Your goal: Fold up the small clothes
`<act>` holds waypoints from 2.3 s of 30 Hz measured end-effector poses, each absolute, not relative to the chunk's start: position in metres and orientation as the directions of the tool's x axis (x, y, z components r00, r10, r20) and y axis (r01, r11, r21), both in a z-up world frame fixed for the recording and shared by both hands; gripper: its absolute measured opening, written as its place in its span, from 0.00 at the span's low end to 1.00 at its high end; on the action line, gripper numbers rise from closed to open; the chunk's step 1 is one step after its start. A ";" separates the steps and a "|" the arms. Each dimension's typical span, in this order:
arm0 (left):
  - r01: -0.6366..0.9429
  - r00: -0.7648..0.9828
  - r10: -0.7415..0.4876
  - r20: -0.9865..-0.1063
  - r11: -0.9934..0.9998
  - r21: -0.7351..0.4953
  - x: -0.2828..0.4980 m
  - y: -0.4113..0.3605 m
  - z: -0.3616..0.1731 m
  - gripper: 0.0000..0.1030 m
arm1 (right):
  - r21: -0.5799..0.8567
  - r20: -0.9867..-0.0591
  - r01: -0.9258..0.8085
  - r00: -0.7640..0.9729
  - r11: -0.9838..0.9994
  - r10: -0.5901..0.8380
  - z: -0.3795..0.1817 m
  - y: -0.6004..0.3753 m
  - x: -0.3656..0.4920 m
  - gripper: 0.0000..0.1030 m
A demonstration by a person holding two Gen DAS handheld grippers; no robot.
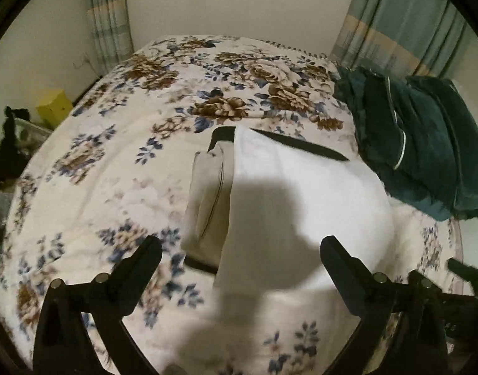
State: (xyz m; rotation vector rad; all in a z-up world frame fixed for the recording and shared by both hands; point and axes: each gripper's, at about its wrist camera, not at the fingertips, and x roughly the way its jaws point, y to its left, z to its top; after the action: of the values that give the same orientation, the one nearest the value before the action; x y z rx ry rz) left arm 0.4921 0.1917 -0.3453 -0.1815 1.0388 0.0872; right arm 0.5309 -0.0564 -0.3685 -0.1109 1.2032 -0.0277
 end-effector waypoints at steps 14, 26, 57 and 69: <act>-0.132 0.612 0.056 -0.789 0.991 -0.033 0.339 0.142 -0.202 1.00 | -0.123 -0.833 0.052 0.538 0.991 -0.132 -0.177 -0.098 0.350 1.00; -0.136 0.719 0.086 -0.690 0.990 -0.019 0.213 0.117 -0.099 1.00 | -0.114 -0.717 0.060 0.686 0.992 -0.124 -0.028 -0.116 0.179 1.00; -0.161 0.811 0.137 -0.568 0.987 0.008 0.111 0.103 -0.038 1.00 | -0.085 -0.605 -0.030 0.796 0.996 -0.027 0.052 -0.120 0.079 1.00; -0.159 0.813 0.134 -0.567 0.987 0.005 0.109 0.104 -0.033 1.00 | -0.076 -0.601 -0.048 0.799 0.996 -0.008 0.053 -0.120 0.080 1.00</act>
State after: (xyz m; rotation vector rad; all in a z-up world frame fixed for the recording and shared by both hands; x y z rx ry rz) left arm 0.1086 0.1039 -0.0334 -0.0434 0.6019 0.1564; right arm 0.0804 -0.1199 0.0528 -0.0893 0.6444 0.0216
